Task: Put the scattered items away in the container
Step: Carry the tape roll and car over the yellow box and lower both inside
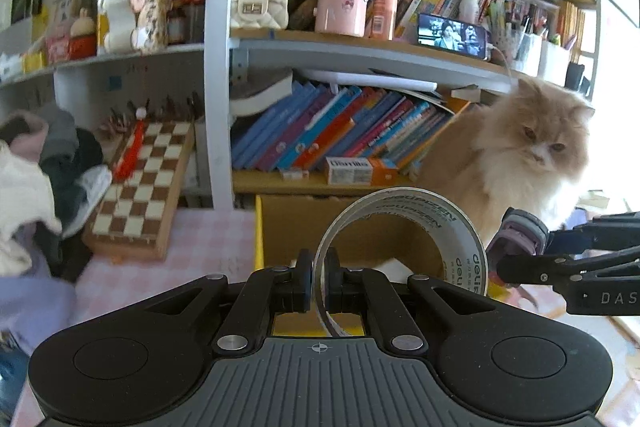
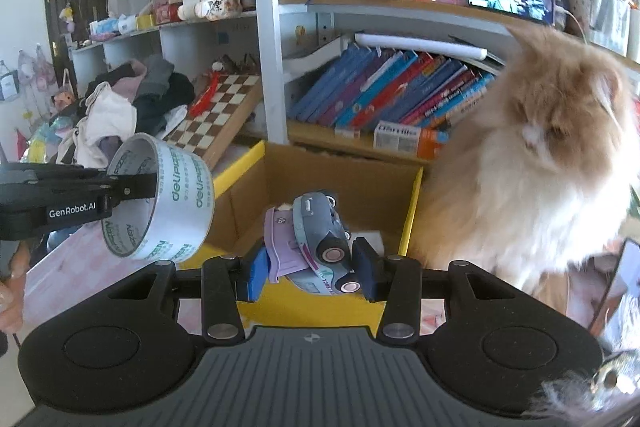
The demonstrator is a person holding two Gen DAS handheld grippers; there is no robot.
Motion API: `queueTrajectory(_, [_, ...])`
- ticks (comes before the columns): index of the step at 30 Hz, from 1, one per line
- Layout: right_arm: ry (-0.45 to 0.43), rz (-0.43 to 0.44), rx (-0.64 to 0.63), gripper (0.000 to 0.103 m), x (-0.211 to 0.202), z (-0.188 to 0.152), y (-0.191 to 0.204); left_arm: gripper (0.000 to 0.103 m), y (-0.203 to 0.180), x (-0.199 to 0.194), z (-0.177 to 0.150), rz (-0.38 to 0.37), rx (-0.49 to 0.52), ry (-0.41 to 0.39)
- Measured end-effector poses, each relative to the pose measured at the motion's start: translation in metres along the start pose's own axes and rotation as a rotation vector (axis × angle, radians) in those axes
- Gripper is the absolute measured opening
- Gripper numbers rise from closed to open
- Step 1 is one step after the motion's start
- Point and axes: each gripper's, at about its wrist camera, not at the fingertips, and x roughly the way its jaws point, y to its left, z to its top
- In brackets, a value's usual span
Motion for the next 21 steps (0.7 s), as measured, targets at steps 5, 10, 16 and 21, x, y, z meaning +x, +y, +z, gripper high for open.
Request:
queueTrajectory(5, [0.0,0.025,-0.03,0.042,0.031,0.018,-0.013,0.005,-0.004,0.026,0.012,0.039,0.039,0.01])
queueTrajectory(10, [0.047,0.062,-0.081,0.042,0.071,0.029,-0.018,0.005,-0.007,0.063,0.019,0.071,0.076,0.058])
queueTrajectory(16, [0.147,0.103,-0.225,0.042,0.119,0.038,-0.023,0.005,-0.01,0.108,0.02,0.094,0.148,0.151])
queueTrajectory(21, [0.223,0.114,-0.293,0.042,0.15,0.033,-0.029,0.005,-0.011,0.138,0.016,0.111,0.187,0.222])
